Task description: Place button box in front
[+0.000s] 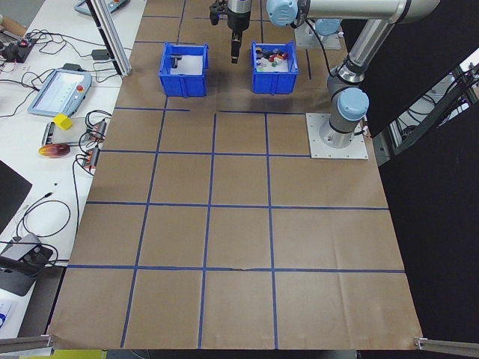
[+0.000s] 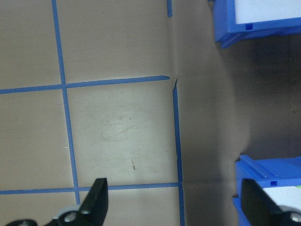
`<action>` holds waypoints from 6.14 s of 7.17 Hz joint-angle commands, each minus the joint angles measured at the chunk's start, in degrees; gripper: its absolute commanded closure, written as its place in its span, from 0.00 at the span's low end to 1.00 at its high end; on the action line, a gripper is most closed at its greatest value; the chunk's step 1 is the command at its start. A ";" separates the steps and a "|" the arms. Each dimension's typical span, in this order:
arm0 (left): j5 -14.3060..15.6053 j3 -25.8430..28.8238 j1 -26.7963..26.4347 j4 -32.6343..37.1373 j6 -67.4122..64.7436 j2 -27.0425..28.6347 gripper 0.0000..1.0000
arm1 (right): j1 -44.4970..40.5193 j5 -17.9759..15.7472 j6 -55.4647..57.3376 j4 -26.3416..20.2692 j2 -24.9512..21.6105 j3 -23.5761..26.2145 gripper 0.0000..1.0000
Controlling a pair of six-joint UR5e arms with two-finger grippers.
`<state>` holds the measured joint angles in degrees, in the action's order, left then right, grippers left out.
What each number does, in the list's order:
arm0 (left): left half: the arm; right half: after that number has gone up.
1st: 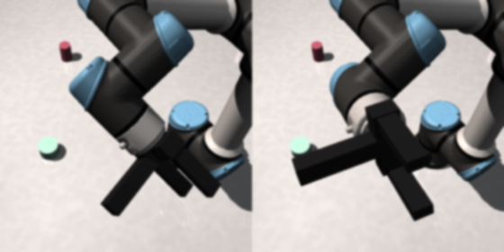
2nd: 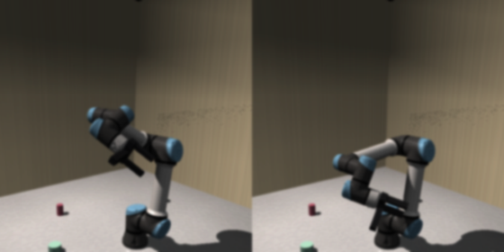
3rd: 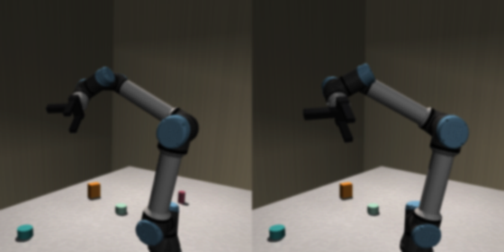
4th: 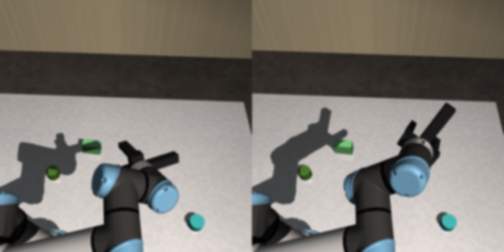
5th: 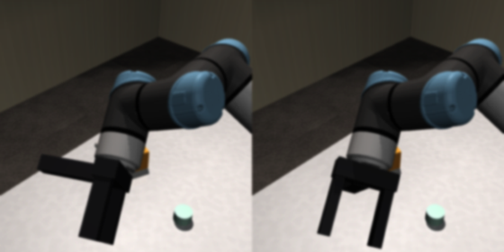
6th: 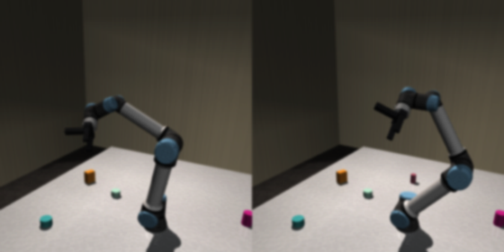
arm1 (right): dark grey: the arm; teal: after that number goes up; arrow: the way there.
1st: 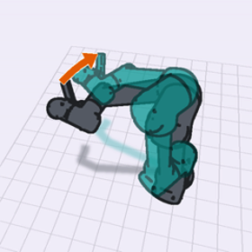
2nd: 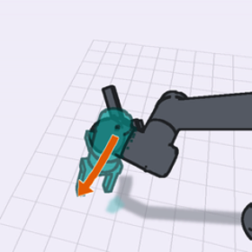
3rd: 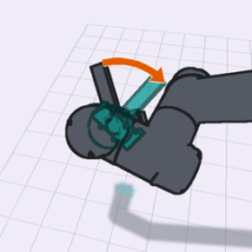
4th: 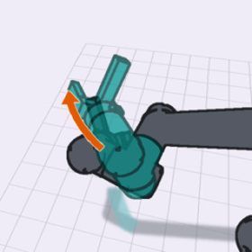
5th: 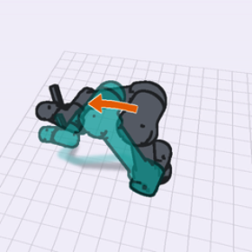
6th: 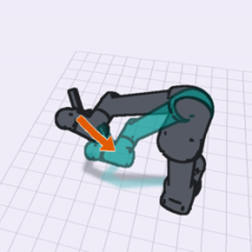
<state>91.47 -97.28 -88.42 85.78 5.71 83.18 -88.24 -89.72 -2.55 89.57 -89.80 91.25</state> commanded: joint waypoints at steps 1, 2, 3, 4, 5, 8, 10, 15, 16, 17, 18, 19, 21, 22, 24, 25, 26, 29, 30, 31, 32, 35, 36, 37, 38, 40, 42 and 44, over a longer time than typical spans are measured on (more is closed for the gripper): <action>0.03 -0.01 0.00 0.00 0.00 -0.03 0.00 | 0.00 -1.23 0.00 -0.01 -0.02 0.07 0.00; 0.12 -0.01 0.00 0.00 0.00 -0.03 0.00 | 0.00 -1.42 0.00 -0.01 0.07 0.07 0.00; 0.12 0.16 0.08 -0.09 0.00 0.32 0.00 | 0.00 -1.42 -0.09 -0.01 0.07 0.07 0.00; 0.12 0.25 0.00 -0.09 0.00 0.49 0.00 | -0.09 -1.42 -0.09 -0.01 0.07 0.07 0.00; 0.12 0.08 0.00 -0.09 0.00 0.41 0.00 | 0.00 -1.42 -0.09 -0.01 0.07 0.07 0.00; 0.03 0.60 0.00 -0.09 0.00 0.50 0.00 | -0.09 -1.42 -0.17 -0.01 0.15 0.07 0.00; 0.03 0.60 0.08 -0.09 0.00 0.50 0.00 | -0.17 -1.34 -0.18 -0.70 0.42 -0.37 0.00; 0.11 0.43 0.00 0.00 0.00 0.41 0.00 | -1.49 -0.37 -15.06 -0.01 13.11 -12.01 0.00; 0.29 0.60 0.00 0.00 0.17 0.50 0.00 | -3.93 -0.45 -20.25 -0.09 18.73 -17.63 0.00; 0.03 0.52 0.08 0.00 0.09 0.41 0.00 | -7.35 -0.37 -23.61 -0.27 24.79 -24.30 0.00; 0.03 0.43 0.09 0.00 -0.17 0.50 0.00 | -12.52 -0.71 -24.86 -0.44 29.99 -30.11 0.00; 0.03 0.25 0.00 0.00 -0.35 0.32 0.00 | -16.05 -1.24 -30.70 -0.10 34.04 -34.25 0.00; 0.03 0.16 0.00 0.00 -0.26 0.32 0.00 | -20.28 -0.81 -39.62 -0.35 37.07 -38.16 0.00; -0.06 0.16 0.00 0.00 -0.35 0.41 0.00 | -21.35 -0.72 -42.94 -0.36 36.98 -38.16 0.00; -0.06 0.08 0.00 0.00 -0.35 0.32 0.00 | -21.44 -0.72 -43.42 -0.44 36.81 -38.08 0.00; -0.06 -0.10 0.00 0.00 -0.35 0.23 0.00 | -21.27 -0.89 -43.59 -0.44 36.89 -37.90 0.00; -0.06 -0.36 -0.44 0.00 -0.53 0.15 0.00 | -21.01 -0.81 -44.90 -0.44 36.89 -37.73 0.00; -1.80 -3.50 -0.62 1.05 -0.44 -1.26 0.00 | -21.27 -0.63 -45.17 -0.88 37.07 -37.55 0.00; -2.51 -6.05 -0.79 0.45 -0.79 -1.09 0.00 | -21.36 -0.63 -45.70 -1.14 37.16 -37.46 0.00; -3.74 -9.03 -1.84 -0.17 -6.62 -2.74 0.01 | -21.53 -0.63 -47.18 -1.32 37.24 -37.20 0.00; -4.27 -11.33 -3.50 -1.74 -12.07 -4.32 0.01 | -22.14 -0.63 -49.02 -1.24 37.42 -35.46 0.00; -3.84 -14.77 -13.06 -3.34 -43.99 -6.18 0.01 | -23.02 -0.45 -50.89 1.74 36.80 -25.97 0.00; -3.84 -16.69 -16.75 -3.34 -61.43 -7.31 0.01 | -24.59 -0.80 -50.89 5.32 37.33 -25.77 0.00; -3.84 -18.71 -20.01 -3.25 -76.92 -8.54 0.01 | -25.22 -0.98 -50.98 8.05 38.12 -25.51 0.00; -4.01 -20.30 -23.26 -3.43 -88.56 -8.56 0.01 | -25.40 -0.98 -50.98 8.60 38.65 -25.85 0.00; -4.37 -23.54 -31.60 -8.84 -113.88 -8.38 0.01 | -25.40 -0.54 -52.80 8.96 39.35 -25.94 0.17; -4.28 -29.87 -37.24 -20.51 -128.78 -7.94 0.01 | -25.49 -0.54 -54.75 12.03 39.44 -25.95 0.59; -4.37 -31.21 -41.12 -23.72 -136.82 -6.71 0.01 | -25.40 -0.72 -54.76 12.12 39.27 -26.12 0.93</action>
<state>87.12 -127.57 -126.99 64.34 -126.10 75.87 -113.68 -90.33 -57.14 101.40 -50.42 65.25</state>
